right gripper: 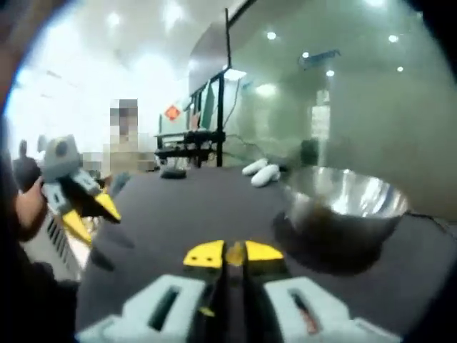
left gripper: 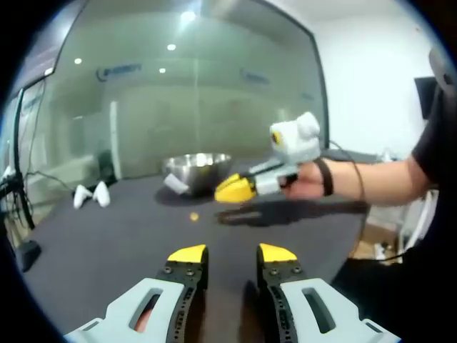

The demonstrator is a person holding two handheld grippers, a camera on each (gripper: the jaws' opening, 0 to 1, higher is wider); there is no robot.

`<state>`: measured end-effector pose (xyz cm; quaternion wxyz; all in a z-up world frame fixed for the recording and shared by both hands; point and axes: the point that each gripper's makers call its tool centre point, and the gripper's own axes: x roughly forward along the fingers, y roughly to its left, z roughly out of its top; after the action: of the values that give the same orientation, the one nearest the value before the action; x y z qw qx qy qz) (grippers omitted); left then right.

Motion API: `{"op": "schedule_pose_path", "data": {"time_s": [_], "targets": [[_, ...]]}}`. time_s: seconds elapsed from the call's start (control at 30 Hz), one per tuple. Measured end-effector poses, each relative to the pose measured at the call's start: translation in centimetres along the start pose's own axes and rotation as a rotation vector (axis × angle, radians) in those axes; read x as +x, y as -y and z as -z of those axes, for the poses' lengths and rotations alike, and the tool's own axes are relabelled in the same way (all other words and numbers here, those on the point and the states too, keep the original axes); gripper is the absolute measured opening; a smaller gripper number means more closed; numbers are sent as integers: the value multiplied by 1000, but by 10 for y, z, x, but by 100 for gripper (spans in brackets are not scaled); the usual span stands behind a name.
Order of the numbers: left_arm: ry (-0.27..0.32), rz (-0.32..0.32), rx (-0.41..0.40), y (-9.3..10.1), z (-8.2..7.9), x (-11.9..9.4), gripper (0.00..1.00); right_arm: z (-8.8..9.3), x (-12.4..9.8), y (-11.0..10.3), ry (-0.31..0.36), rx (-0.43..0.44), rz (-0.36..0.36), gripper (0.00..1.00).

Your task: Pick up the QQ candy scattered on the table and place it into the stainless steel bowl on the table

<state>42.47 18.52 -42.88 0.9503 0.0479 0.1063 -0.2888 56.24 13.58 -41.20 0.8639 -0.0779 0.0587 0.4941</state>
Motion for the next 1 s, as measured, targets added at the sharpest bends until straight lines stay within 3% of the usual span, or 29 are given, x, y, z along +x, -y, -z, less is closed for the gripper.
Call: {"op": "schedule_pose_path", "data": {"time_s": [0.23,0.37,0.53,0.63,0.8,0.87,0.9,0.93,1.0], "targets": [[6,8,4,4,-2,1,29,-38,-2,37,90,-46,142,10],[0,10,6,5,-1,0,29,-54,2,60,94,-68,224,10],[4,8,3,6,-1,-1,29,-69,14,98,94,-56,280,10],[3,8,6,6,-1,-2,29,-79,20,115,127,17,299,10],[2,6,5,5,-2,-2,29,-82,30,127,125,40,313,11],[1,9,10,5,-3,-2,29,-80,28,125,121,47,316,18],[2,10,12,5,-4,-2,29,-80,31,120,151,80,276,26],[5,11,12,5,-5,-2,29,-75,32,114,135,111,245,28],[7,9,12,4,-6,-3,29,-66,33,116,101,82,262,28]]}}
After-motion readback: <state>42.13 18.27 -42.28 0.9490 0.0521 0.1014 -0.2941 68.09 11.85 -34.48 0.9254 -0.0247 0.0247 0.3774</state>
